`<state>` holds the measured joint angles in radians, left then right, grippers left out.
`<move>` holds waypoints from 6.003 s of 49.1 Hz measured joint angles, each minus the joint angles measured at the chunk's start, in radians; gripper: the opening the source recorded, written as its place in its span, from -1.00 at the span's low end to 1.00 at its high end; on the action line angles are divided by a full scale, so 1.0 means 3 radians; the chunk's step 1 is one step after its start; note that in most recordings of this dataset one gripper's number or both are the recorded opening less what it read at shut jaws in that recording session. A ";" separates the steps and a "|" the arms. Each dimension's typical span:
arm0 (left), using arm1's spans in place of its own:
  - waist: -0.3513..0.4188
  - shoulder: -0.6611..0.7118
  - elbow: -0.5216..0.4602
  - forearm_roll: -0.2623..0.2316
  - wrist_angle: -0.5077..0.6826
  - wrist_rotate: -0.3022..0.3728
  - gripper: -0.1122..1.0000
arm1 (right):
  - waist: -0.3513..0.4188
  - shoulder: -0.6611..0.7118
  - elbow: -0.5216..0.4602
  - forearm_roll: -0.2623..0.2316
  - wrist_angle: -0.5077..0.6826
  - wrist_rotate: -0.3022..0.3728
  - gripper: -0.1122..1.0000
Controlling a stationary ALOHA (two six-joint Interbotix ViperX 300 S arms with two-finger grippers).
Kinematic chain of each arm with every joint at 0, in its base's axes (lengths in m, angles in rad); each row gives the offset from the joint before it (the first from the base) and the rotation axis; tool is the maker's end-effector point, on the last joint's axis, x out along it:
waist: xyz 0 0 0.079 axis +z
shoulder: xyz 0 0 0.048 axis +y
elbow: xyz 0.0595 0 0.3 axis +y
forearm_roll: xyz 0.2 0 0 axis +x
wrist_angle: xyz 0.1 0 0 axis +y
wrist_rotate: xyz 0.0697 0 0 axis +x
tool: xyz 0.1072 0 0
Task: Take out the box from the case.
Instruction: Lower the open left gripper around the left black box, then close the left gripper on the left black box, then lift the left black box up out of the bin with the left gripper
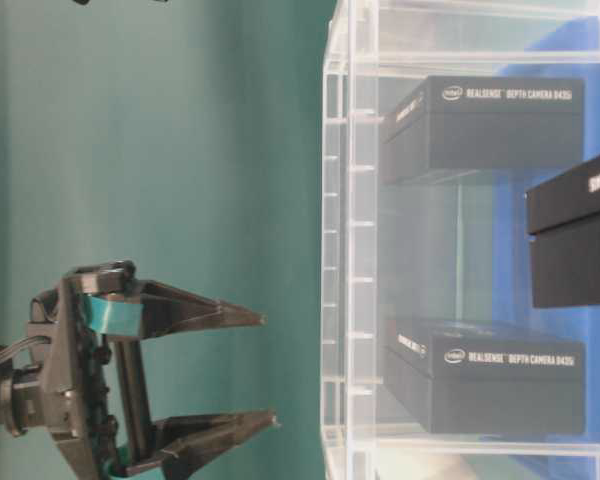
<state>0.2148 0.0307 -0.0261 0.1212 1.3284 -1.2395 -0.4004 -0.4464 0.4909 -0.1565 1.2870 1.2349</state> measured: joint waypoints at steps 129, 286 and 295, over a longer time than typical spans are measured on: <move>0.0164 0.0307 0.0844 -0.0005 -0.1130 -0.0082 0.79 | 0.0184 0.0000 0.0015 0.0010 -0.0118 0.0000 0.88; -0.0010 0.0107 -0.0982 -0.0051 0.0987 -0.0026 0.33 | 0.0205 0.0000 0.0015 0.0015 -0.0266 0.0015 0.88; -0.0010 0.0102 -0.0982 -0.0051 0.0987 -0.0031 0.33 | 0.0205 -0.0005 0.0015 0.0015 -0.0266 0.0015 0.88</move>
<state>0.2117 0.0614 -0.3206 0.1058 1.6245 -1.2487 -0.3390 -0.4479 0.4955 -0.1519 1.2072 1.2395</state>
